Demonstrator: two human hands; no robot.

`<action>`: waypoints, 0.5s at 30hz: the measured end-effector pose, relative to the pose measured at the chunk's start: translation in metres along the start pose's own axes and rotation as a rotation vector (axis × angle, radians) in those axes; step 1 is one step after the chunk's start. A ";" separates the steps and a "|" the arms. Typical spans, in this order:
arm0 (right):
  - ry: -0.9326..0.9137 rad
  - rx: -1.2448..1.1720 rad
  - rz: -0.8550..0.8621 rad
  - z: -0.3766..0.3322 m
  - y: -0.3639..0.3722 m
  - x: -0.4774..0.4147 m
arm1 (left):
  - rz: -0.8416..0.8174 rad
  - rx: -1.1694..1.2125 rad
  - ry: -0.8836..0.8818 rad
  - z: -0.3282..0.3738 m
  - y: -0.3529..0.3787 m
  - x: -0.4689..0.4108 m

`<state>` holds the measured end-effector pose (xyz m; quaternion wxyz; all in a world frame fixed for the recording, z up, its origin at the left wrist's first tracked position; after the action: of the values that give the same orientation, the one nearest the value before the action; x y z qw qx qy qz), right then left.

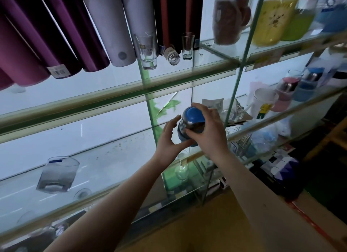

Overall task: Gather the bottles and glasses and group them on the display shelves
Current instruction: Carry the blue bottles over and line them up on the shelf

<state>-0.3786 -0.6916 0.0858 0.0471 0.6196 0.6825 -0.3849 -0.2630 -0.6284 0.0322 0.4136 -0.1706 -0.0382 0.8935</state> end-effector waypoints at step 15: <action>-0.124 -0.116 0.068 -0.091 -0.090 0.092 | 0.139 0.072 0.118 0.084 -0.067 0.100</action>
<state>-0.4418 -0.5585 0.1415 0.1382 0.6136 0.6779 -0.3805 -0.3026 -0.5025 0.0977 0.3578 -0.2103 0.0306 0.9093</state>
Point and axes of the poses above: each hand's wrist, its own x-axis away from the middle knuckle, its own y-axis out of the palm, z = x × y, the point moved 10 cm from there along -x, towards the middle knuckle, and after that the axes turned 14 degrees about z, right-handed, at the moved point
